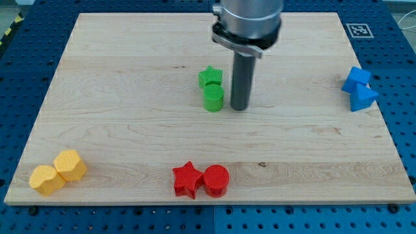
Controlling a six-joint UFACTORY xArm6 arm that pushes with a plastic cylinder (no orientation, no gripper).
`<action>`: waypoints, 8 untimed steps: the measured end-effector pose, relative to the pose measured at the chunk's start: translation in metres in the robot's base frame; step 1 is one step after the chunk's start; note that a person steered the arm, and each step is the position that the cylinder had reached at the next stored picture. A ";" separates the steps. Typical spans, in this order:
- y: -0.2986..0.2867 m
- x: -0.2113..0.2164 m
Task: Push blue cube towards top left
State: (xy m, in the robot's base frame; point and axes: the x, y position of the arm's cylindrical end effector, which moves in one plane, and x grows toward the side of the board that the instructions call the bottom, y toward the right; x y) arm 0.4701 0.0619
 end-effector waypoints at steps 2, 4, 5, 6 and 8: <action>0.102 0.078; 0.267 0.039; 0.283 0.032; 0.266 -0.004; 0.227 -0.047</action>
State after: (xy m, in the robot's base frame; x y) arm 0.4231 0.2885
